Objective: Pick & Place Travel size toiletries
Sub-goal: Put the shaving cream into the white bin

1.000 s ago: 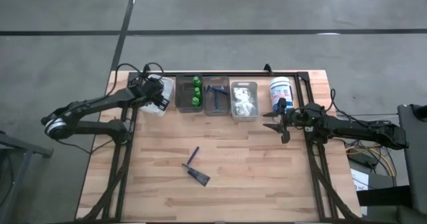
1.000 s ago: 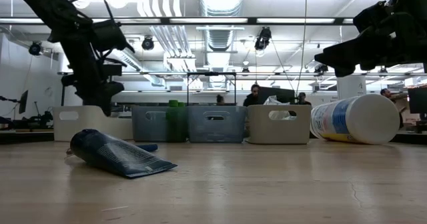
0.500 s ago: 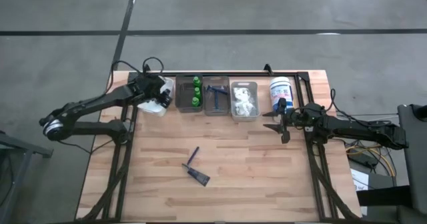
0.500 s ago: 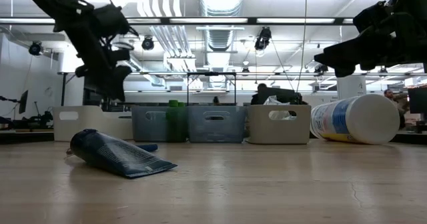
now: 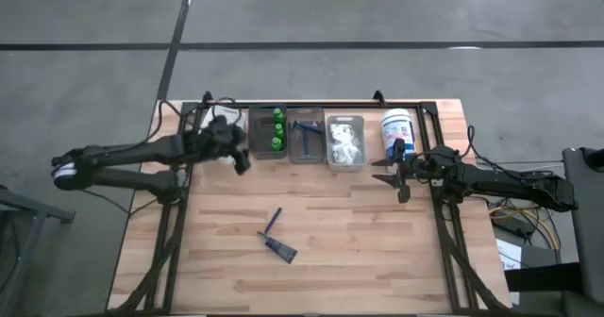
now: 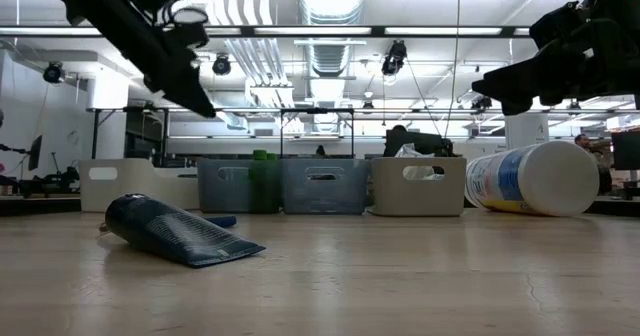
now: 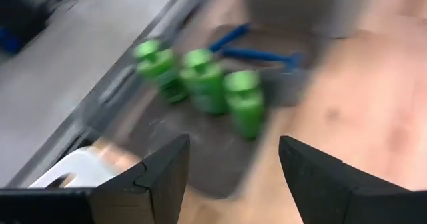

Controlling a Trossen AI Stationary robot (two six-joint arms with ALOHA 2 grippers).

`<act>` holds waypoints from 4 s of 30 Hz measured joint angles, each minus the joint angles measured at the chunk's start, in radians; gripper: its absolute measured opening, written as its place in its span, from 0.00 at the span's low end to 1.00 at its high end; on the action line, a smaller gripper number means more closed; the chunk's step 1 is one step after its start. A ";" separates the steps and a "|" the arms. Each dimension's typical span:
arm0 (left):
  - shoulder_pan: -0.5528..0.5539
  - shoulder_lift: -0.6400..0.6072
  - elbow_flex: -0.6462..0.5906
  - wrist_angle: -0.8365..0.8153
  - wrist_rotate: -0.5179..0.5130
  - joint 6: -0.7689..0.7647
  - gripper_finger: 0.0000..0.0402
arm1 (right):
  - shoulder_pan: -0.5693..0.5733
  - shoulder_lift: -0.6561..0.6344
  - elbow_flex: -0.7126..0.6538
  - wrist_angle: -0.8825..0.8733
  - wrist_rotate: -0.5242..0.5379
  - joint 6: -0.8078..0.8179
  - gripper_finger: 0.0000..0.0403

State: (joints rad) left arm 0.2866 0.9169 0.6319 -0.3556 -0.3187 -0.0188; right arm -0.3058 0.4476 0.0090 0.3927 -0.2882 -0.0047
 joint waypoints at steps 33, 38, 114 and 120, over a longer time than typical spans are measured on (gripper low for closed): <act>-0.595 0.467 0.124 0.246 0.095 0.078 0.58 | 0.000 0.000 0.000 0.000 0.000 0.000 0.16; -0.632 0.545 0.172 0.240 0.095 0.043 0.58 | 0.000 0.000 0.000 0.000 0.000 0.006 0.12; -0.746 0.466 0.297 -0.010 -0.129 -0.310 0.36 | 0.000 0.000 0.000 0.000 0.000 0.001 0.50; -0.744 0.374 0.296 -0.050 -0.193 -0.293 0.36 | 0.000 0.000 0.000 0.000 0.000 0.009 0.48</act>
State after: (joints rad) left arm -0.4578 1.2913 0.9274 -0.4053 -0.5119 -0.3117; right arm -0.3054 0.4475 0.0093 0.3927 -0.2884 0.0048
